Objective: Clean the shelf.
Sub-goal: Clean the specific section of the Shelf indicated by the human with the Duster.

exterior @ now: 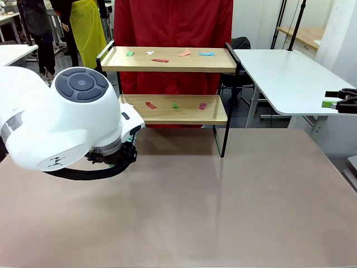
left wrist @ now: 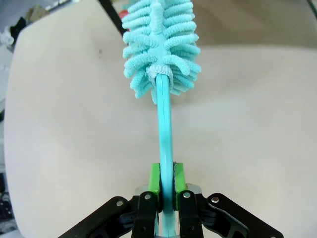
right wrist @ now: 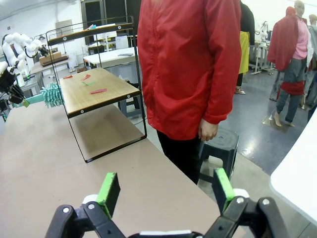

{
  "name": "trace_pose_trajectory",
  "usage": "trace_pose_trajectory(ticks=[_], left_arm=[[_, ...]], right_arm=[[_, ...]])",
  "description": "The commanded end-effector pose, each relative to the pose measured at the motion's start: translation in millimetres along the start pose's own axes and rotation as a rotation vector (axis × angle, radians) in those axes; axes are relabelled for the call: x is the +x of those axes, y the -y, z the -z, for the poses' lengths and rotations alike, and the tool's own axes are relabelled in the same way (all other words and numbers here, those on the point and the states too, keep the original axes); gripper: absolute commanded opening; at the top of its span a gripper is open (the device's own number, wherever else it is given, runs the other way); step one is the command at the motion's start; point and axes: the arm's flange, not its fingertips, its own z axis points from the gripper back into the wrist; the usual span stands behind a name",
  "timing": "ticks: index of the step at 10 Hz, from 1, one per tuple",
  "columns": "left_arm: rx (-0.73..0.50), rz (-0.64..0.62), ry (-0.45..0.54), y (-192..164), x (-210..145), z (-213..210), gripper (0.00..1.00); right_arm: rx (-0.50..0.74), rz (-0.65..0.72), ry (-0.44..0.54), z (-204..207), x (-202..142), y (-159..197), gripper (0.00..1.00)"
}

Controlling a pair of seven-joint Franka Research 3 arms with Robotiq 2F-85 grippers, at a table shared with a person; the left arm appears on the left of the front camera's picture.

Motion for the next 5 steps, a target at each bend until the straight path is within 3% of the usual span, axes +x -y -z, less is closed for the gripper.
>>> trace_pose_trajectory(ticks=[1, 5], left_arm=[[-0.042, 0.1, 0.043, -18.7, -13.9, -4.1, 0.13], [-0.175, 0.382, 0.053, -50.5, -22.3, -10.5, 0.13]], right_arm=[[-0.015, 0.012, -0.01, 1.7, 9.1, -1.0, 1.0], [-0.015, 0.012, -0.01, 1.7, 9.1, -1.0, 1.0]])
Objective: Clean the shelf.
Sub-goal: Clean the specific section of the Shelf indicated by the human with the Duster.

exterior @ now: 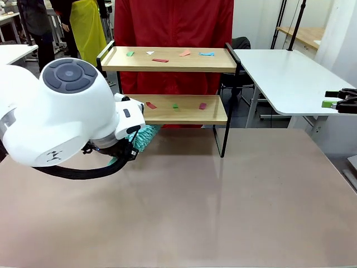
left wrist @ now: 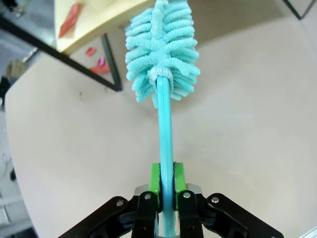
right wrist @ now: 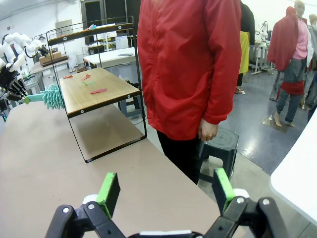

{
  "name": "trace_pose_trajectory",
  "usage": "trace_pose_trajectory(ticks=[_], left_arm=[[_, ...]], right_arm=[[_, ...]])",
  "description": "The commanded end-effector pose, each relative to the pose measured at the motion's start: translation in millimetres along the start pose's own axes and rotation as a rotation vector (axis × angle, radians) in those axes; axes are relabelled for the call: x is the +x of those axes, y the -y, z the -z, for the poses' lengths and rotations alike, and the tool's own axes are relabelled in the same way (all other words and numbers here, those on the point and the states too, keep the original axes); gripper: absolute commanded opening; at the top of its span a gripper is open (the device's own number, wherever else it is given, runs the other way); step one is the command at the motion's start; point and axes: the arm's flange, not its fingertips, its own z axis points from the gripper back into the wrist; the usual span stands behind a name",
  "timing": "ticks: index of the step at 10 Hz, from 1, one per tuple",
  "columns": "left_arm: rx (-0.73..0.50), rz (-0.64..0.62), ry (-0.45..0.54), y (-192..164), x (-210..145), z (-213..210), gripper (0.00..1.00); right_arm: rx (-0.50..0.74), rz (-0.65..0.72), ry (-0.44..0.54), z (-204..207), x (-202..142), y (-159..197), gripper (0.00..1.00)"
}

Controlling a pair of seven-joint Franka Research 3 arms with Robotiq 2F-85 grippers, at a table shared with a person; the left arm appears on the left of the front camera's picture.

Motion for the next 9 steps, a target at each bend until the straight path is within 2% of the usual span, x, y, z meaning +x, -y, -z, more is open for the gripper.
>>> trace_pose_trajectory(ticks=[1, 5, 9], left_arm=[[-0.125, 0.12, 0.021, -37.1, -53.4, -8.1, 0.13], [-0.278, 0.329, 0.038, -63.8, -67.9, -1.2, 0.13], [-0.521, 0.504, 0.115, -97.2, -80.7, 2.3, 0.13]], right_arm=[[-0.015, 0.012, -0.01, 1.7, 9.0, -1.0, 1.0], [-0.015, 0.012, -0.01, 1.7, 9.0, -1.0, 1.0], [-0.015, 0.012, -0.01, 1.7, 9.0, -1.0, 1.0]])
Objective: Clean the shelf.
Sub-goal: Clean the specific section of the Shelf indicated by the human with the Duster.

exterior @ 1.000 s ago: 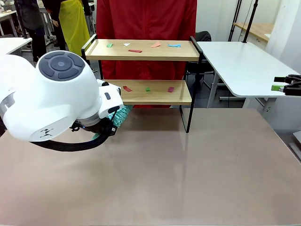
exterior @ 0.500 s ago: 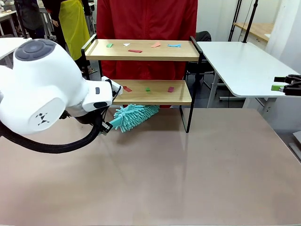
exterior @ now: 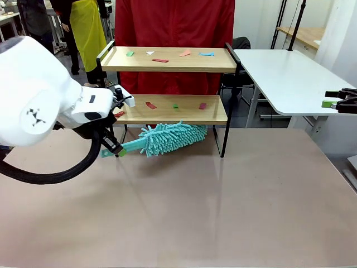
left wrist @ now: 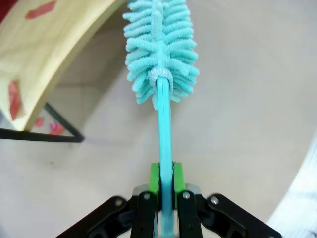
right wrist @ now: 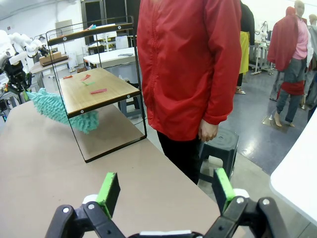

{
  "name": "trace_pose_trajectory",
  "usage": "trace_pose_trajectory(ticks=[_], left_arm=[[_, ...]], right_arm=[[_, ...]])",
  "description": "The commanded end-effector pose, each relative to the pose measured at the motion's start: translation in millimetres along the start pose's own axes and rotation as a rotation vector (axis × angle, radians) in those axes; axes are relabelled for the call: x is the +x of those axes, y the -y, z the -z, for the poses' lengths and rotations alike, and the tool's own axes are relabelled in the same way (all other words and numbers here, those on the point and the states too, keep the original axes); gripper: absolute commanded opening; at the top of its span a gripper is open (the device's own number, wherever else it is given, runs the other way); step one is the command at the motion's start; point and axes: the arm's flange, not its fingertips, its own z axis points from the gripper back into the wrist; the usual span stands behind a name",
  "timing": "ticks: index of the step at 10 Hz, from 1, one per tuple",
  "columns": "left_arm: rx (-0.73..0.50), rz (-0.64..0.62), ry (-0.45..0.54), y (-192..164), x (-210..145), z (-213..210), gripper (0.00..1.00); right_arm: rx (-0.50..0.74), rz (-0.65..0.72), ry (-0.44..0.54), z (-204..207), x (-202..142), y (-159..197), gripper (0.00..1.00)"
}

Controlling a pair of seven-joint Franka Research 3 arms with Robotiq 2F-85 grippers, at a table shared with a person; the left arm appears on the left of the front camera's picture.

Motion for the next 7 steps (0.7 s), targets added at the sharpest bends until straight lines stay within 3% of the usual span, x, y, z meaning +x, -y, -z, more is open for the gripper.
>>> trace_pose_trajectory(ticks=[1, 2, 3, 5, 7], left_arm=[[-0.162, 0.115, 0.04, 17.8, -96.0, -12.9, 0.13], [-0.256, 0.121, 0.034, 12.9, -97.6, -15.6, 0.13], [-0.273, 0.093, -0.005, 9.1, -99.4, -20.8, 0.13], [-0.246, 0.114, -0.046, 7.9, -96.7, -41.8, 0.13], [-0.257, 0.113, -0.166, 10.2, -88.3, -67.7, 0.13]], right_arm=[[-0.015, 0.012, -0.01, 1.7, 9.0, -1.0, 1.0], [-0.015, 0.012, -0.01, 1.7, 9.0, -1.0, 1.0], [-0.015, 0.012, -0.01, 1.7, 9.0, -1.0, 1.0], [-0.015, 0.012, -0.01, 1.7, 9.0, -1.0, 1.0], [-0.015, 0.012, -0.01, 1.7, 9.0, -1.0, 1.0]])
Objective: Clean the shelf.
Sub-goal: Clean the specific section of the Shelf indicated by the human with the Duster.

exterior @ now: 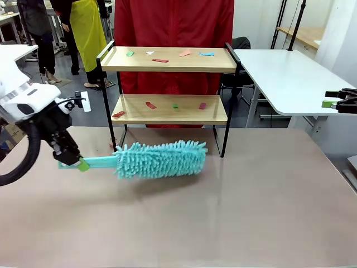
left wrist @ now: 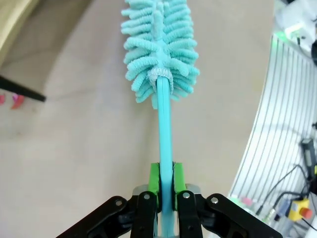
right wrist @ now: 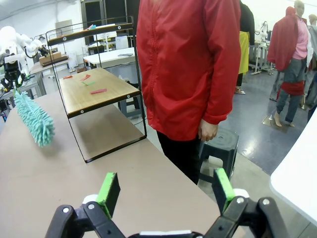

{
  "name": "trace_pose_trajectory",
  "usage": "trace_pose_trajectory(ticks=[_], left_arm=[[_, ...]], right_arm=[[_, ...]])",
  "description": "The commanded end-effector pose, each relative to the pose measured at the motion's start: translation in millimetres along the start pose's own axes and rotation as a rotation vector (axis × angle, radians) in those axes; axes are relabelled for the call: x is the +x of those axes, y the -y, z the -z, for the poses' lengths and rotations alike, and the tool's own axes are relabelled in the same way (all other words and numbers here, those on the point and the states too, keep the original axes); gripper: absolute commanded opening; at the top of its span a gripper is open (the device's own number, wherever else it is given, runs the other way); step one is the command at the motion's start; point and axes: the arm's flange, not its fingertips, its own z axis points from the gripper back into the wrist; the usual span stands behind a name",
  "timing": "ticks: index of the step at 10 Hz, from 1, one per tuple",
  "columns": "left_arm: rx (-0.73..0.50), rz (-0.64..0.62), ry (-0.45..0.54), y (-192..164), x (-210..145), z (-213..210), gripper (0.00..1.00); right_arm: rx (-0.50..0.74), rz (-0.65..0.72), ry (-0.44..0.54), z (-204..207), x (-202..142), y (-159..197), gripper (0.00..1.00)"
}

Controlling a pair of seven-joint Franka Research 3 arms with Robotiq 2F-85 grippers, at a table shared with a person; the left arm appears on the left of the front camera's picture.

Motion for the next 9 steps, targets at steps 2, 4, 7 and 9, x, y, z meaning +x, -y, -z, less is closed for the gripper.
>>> trace_pose_trajectory(ticks=[2, 4, 7, 9], left_arm=[[-0.006, 0.012, -0.163, 50.5, -12.5, -28.8, 0.13], [0.011, 0.005, -0.296, 58.6, -13.0, -64.6, 0.13], [0.103, -0.047, -0.425, 82.3, -21.4, -130.2, 0.13], [0.186, -0.077, -0.496, 102.7, -26.0, -168.2, 0.13]], right_arm=[[-0.015, 0.011, -0.01, 1.7, 9.0, -1.0, 1.0], [-0.015, 0.011, -0.01, 1.7, 9.0, -1.0, 1.0], [-0.015, 0.011, -0.01, 1.7, 9.0, -1.0, 1.0], [-0.015, 0.011, -0.01, 1.7, 9.0, -1.0, 1.0]])
